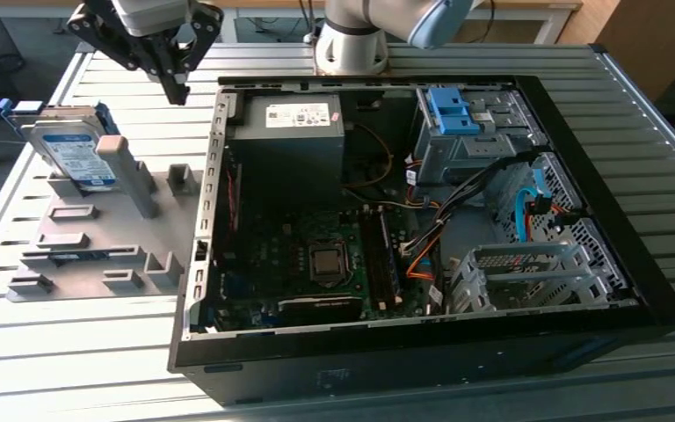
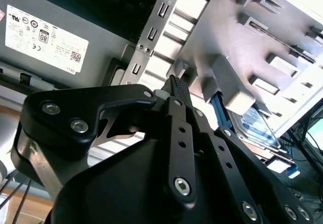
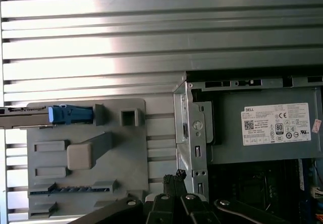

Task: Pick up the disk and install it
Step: 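Reach for the disk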

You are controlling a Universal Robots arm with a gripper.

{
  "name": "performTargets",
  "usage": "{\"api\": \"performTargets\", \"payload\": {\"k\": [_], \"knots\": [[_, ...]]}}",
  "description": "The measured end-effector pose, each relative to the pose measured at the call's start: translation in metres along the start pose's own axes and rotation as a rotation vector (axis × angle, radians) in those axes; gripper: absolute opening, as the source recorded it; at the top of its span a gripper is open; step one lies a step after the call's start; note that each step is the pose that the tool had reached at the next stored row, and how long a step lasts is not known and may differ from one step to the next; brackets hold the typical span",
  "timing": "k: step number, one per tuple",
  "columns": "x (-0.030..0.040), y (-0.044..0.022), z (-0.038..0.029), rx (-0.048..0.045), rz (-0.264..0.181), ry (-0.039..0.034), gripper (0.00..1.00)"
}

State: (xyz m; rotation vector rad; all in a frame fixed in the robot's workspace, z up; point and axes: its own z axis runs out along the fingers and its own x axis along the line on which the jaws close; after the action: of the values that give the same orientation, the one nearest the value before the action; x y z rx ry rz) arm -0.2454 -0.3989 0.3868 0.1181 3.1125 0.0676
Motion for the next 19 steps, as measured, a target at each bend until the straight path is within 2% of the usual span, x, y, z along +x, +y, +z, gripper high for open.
{"api": "performTargets", "payload": {"k": [5,19], "knots": [[0.0057,-0.0004,0.0002,0.0001,0.0,0.0001,0.11],[0.0164,-0.0013,0.0011,0.0,0.0,0.0,0.11]]}}
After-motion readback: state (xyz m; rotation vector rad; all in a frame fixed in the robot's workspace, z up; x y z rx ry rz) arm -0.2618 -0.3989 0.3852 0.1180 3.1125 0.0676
